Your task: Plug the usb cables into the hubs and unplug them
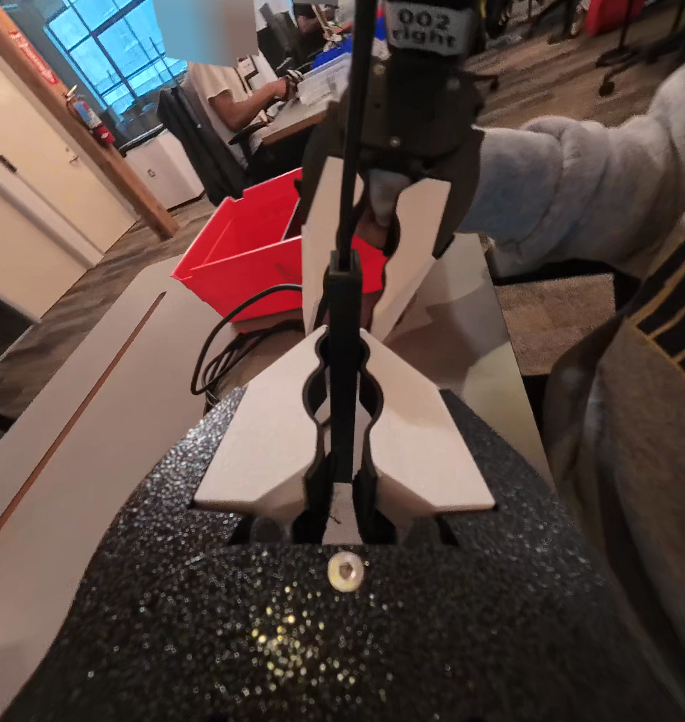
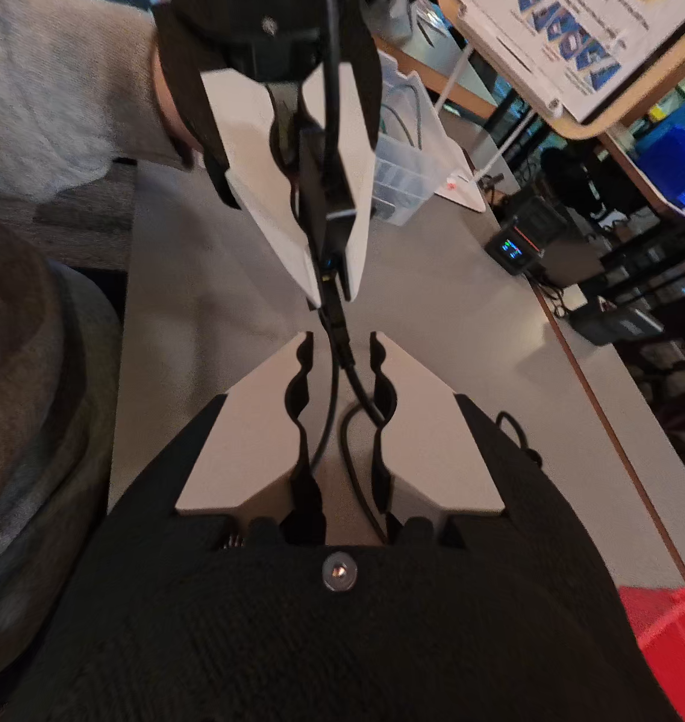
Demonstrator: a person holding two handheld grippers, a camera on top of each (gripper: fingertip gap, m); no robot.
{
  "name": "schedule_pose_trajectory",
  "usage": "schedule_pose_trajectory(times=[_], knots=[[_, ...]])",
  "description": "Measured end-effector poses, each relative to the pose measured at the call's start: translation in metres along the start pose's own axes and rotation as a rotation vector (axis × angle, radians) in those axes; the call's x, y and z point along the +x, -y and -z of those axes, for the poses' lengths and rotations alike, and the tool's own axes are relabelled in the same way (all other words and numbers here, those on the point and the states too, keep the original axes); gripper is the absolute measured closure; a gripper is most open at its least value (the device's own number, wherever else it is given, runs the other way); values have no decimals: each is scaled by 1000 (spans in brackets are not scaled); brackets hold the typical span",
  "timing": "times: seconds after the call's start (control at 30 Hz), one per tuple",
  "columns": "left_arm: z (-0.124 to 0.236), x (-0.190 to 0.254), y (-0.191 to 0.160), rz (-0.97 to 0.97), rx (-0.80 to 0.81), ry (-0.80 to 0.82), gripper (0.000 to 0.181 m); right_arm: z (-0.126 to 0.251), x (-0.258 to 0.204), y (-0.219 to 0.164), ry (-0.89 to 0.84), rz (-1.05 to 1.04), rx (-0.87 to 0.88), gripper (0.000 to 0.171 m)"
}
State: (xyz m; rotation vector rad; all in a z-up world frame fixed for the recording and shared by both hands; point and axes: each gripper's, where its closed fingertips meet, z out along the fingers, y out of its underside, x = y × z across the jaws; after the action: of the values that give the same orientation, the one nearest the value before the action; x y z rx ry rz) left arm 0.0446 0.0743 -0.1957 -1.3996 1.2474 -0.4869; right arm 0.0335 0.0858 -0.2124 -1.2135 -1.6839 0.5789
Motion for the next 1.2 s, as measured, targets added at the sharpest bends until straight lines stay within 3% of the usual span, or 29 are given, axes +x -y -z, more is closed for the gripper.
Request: schedule_pose_trajectory(times=[0.23, 0.37, 0.53, 0.7, 0.9, 1.2], knots=[[1, 21, -10, 1, 35, -29, 173, -14, -29, 0, 156, 4, 17, 162], [5, 25, -32, -3, -62, 11, 168, -26, -33, -10, 120, 100, -24, 163], [21, 30, -60, -325, -232, 167, 173, -49, -45, -14, 56, 232, -11, 163], [30, 38, -90, -341, -289, 160, 173, -63, -59, -24, -18, 322, -10, 164], [29, 39, -108, -491, -337, 220, 172, -71, -62, -36, -65, 411, -74, 164], [30, 43, -108, -419, -269, 196, 173, -75, -73, -27, -47, 401, 65, 161]])
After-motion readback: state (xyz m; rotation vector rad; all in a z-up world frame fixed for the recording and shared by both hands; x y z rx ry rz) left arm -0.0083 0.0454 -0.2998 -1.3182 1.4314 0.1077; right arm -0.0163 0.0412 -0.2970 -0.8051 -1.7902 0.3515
